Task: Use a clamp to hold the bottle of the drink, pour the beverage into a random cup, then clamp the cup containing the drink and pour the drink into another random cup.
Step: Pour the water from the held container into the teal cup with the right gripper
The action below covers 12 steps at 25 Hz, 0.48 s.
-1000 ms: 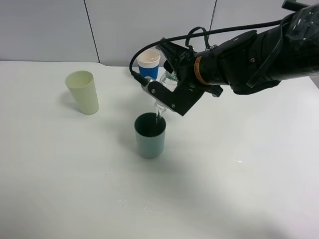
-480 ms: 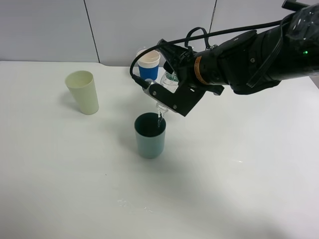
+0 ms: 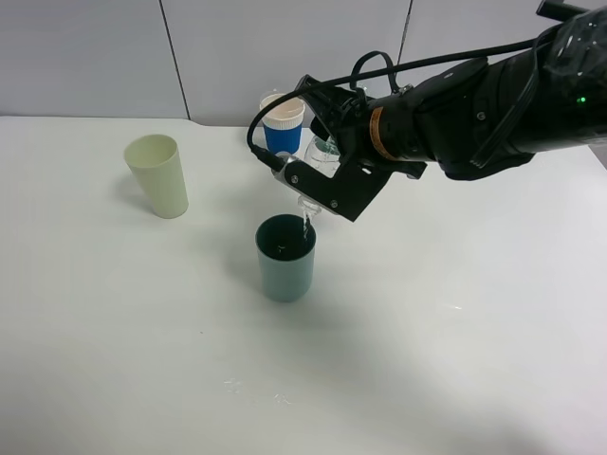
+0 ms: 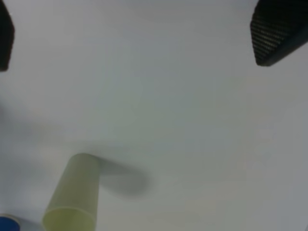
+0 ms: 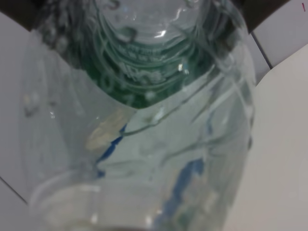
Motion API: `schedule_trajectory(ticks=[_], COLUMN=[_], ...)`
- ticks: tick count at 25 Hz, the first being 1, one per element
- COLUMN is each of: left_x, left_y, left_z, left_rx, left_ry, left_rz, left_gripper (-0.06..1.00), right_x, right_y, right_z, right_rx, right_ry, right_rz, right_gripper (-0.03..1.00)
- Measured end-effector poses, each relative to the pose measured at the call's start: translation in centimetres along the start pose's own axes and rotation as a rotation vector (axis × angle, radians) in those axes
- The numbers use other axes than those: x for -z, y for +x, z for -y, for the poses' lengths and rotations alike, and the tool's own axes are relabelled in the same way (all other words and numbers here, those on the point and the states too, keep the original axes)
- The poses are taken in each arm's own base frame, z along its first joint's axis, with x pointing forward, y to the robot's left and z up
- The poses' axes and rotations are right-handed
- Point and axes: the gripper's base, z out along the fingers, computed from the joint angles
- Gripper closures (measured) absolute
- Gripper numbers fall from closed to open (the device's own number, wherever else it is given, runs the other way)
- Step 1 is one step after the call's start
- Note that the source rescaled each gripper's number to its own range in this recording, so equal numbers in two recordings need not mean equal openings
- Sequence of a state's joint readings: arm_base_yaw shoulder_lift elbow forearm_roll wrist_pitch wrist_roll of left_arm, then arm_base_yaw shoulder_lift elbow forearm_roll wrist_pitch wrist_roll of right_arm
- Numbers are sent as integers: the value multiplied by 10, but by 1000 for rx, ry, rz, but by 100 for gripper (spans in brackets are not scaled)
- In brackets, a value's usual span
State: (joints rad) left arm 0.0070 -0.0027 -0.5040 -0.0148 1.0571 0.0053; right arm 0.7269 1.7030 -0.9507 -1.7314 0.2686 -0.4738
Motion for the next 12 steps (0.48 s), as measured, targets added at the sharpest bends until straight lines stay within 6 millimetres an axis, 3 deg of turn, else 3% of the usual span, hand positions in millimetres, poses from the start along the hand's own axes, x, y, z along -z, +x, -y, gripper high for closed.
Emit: schedule_trajectory(ticks=[12], left_x=[0], left_y=[0], left_z=[0], left_rx=[5], left_ry=[0], left_rz=[0], left_gripper=[-6], right_x=[0], right_y=[-2], right_z=[1], right_rx=[1], right_ry=[10], right_rz=[18], right_gripper=[96])
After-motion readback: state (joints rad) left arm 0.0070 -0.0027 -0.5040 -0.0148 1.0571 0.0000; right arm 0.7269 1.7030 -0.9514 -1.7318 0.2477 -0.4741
